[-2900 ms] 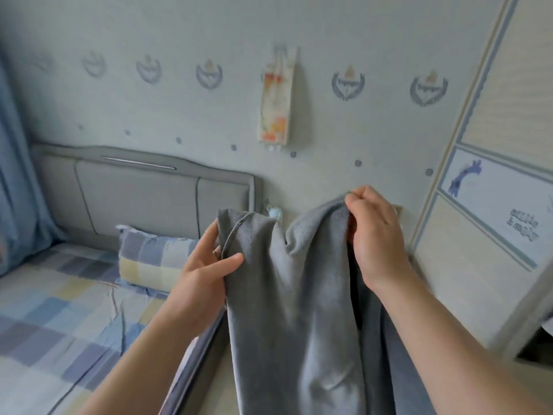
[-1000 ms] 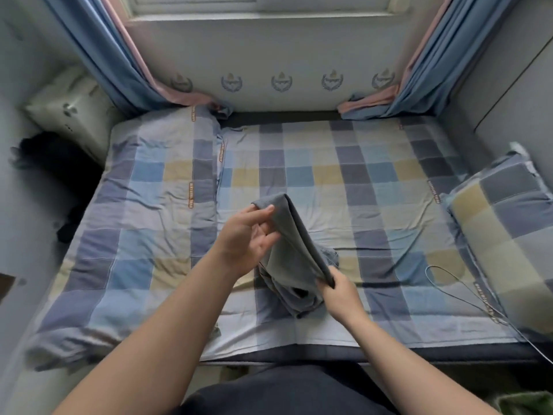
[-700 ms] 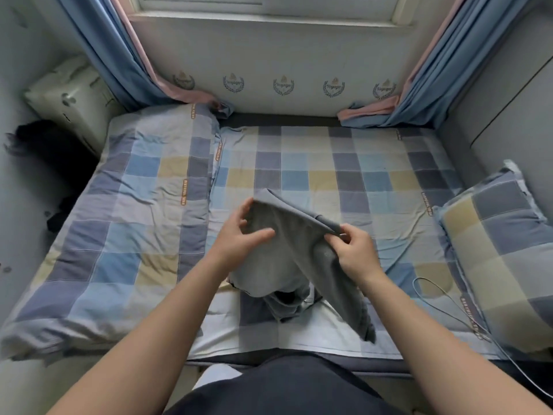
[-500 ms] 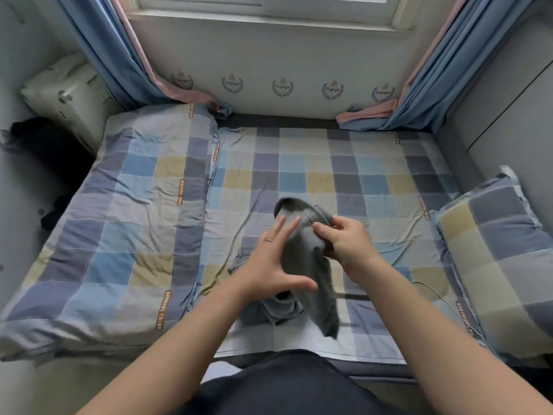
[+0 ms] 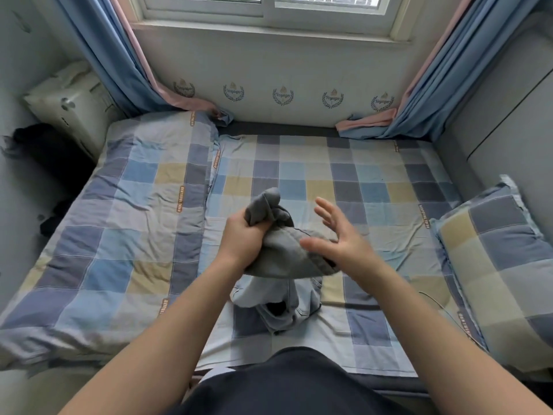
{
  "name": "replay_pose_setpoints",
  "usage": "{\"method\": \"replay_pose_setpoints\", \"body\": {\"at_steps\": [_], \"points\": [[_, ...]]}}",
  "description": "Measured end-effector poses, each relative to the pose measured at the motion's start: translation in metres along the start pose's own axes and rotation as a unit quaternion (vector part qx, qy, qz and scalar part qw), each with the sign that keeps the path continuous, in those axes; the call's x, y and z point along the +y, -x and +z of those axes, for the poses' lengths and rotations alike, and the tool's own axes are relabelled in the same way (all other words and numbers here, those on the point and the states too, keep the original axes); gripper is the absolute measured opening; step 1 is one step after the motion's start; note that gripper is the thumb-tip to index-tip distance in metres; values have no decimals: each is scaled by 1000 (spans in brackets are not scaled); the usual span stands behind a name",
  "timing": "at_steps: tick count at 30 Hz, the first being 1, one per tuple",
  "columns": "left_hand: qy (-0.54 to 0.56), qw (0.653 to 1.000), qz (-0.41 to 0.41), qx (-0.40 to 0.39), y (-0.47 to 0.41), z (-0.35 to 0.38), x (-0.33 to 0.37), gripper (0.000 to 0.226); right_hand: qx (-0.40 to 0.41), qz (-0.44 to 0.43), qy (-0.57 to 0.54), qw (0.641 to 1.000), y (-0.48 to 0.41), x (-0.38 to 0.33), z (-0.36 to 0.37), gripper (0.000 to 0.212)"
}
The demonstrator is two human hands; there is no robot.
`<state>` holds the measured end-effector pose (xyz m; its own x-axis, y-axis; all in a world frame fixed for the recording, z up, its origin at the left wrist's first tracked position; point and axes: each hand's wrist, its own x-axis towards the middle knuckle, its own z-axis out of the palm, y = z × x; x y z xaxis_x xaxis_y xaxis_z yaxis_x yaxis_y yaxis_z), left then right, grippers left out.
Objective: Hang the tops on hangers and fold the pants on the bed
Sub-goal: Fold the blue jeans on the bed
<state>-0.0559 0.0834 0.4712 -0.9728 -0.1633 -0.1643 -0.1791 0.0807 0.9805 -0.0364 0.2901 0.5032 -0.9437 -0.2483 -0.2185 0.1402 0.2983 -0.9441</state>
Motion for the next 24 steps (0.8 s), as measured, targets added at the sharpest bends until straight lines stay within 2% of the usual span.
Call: {"method": "replay_pose_setpoints", "body": {"at_steps": [2,4,6,8,10,12,13,15,17,18,21,24], "points": [[52,996,-63,-42,0,0,12,8,-65,3,-13,998,-3,8,13,110],[85,988,-94,-87,2,2,27,6,-105,-8,-56,993,-9,14,27,110],[86,982,-102,-136,2,0,43,7,-89,-26,-60,994,-16,12,32,92],[49,979,-93,-177,0,-6,58,7,-66,-31,-47,996,-24,9,32,65],[17,983,-56,-171,-4,-10,67,10,-30,-34,-26,999,-32,8,30,34],[56,987,-32,-148,-9,-13,66,24,18,-18,-67,997,-40,6,27,9],[92,985,-30,-145,-11,-14,62,33,40,-3,-103,994,-44,3,24,3],[132,980,-36,-142,-11,-14,45,54,71,34,-181,980,-50,-7,16,9],[132,976,-54,-165,-6,-8,20,65,73,65,-243,965,-54,-23,4,8],[113,975,-59,-180,-3,-3,6,61,70,75,-266,959,-57,-31,-1,9],[-29,977,-60,-205,12,13,-25,19,62,80,-298,949,-67,-55,-18,16],[-176,954,-59,-235,21,22,-58,10,77,80,-318,941,-77,-70,-32,28]]}}
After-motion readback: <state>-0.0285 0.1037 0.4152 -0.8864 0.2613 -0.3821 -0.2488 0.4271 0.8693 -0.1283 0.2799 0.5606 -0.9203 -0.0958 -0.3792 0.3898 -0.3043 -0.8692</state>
